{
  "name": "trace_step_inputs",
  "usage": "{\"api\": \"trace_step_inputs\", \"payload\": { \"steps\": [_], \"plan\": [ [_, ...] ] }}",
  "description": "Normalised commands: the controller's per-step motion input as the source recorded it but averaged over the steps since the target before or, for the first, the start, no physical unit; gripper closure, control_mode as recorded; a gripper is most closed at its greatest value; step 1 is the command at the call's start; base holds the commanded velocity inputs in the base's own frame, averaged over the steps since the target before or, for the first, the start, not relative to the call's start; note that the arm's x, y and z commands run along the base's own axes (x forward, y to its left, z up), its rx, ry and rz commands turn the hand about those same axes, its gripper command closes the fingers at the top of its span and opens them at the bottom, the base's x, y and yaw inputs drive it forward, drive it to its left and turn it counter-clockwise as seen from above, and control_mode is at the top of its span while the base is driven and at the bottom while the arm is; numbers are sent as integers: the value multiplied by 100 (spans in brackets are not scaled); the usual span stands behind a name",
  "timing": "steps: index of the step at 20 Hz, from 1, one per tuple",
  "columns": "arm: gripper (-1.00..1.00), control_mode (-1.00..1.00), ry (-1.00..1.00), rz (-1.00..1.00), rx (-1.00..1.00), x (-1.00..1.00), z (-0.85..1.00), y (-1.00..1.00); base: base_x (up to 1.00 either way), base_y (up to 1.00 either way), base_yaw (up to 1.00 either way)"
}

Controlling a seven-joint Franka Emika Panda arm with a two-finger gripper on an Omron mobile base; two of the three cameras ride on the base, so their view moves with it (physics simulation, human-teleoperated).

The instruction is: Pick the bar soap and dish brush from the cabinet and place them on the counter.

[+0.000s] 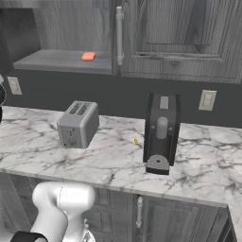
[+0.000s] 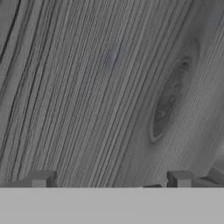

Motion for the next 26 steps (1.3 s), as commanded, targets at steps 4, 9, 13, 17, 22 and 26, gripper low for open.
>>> {"api": "trace_step_inputs", "payload": {
  "steps": [4,9,13,17,22,26],
  "plan": [
    [-100,-100,-7,-12,0,4,0,-71,0,0,0],
    [-100,-100,-3,-18,0,4,4,-64,0,0,0],
    [-100,-100,0,-25,0,6,13,-58,0,0,0],
    [-100,-100,0,-25,2,4,22,-53,0,0,0],
    [-100,-100,0,-27,6,0,27,-54,0,0,0],
    [-100,-100,2,-27,8,0,33,-54,0,0,0]
  ]
}}
